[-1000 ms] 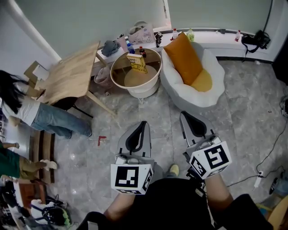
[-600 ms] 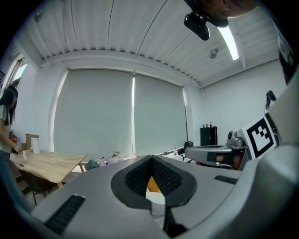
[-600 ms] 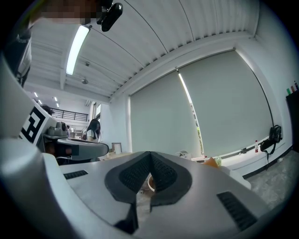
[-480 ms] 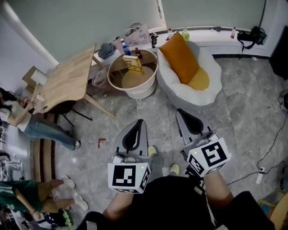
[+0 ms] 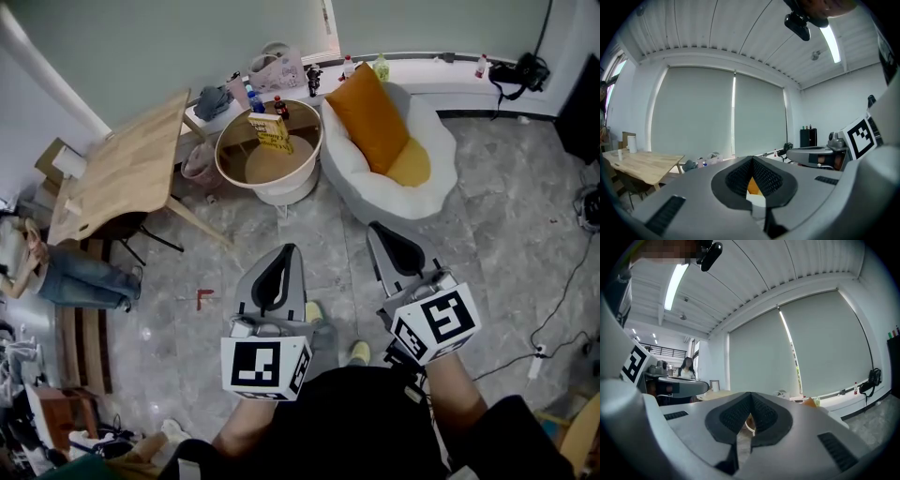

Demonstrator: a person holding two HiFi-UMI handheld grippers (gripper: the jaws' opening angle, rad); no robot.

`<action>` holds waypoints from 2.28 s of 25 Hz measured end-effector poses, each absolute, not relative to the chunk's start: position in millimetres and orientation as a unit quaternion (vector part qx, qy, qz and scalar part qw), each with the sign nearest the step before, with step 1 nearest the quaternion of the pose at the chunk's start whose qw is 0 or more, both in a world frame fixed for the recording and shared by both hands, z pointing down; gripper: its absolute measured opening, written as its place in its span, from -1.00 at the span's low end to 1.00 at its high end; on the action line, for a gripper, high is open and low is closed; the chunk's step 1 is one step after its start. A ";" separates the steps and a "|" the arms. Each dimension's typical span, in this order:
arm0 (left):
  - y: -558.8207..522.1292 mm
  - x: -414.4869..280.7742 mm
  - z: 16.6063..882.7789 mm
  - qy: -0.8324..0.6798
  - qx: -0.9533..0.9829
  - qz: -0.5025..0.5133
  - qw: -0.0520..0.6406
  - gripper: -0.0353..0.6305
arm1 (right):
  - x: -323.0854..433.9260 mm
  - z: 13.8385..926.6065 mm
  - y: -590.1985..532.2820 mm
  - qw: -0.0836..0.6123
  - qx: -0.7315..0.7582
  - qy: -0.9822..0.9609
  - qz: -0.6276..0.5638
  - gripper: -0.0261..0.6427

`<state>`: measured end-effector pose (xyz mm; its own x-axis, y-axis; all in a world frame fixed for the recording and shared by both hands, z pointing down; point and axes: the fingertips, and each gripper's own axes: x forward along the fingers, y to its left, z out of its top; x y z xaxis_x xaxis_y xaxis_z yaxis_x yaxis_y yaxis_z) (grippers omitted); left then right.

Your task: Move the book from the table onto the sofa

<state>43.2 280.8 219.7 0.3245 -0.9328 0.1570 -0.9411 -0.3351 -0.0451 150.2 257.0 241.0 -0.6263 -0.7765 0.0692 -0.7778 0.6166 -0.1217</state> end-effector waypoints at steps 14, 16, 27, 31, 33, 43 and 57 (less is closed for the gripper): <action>212.1 -14.9 223.2 -0.582 0.809 0.065 0.047 -0.87 | 96.1 242.3 191.1 0.031 0.431 -0.899 0.074 -0.90; 201.0 -23.1 223.7 -0.583 0.809 0.064 0.047 -0.87 | 86.5 242.7 179.8 0.033 0.429 -0.900 0.074 -0.90; 143.3 -72.3 232.2 -0.590 0.802 0.070 0.061 -0.87 | 46.2 253.1 122.7 0.051 0.427 -0.899 0.082 -0.90; 125.6 -82.7 234.8 -0.587 0.804 0.070 0.064 -0.87 | 35.0 256.0 106.2 0.059 0.430 -0.897 0.081 -0.90; 117.6 -88.2 234.5 -0.585 0.805 0.070 0.063 -0.87 | 28.5 256.4 98.7 0.061 0.430 -0.897 0.081 -0.90; 84.6 -123.6 234.9 -0.584 0.807 0.063 0.067 -0.87 | -5.6 253.3 64.0 0.064 0.436 -0.894 0.074 -0.90; 53.0 -168.5 241.2 -0.580 0.810 0.054 0.067 -0.87 | -48.8 256.7 31.7 0.080 0.447 -0.889 0.059 -0.90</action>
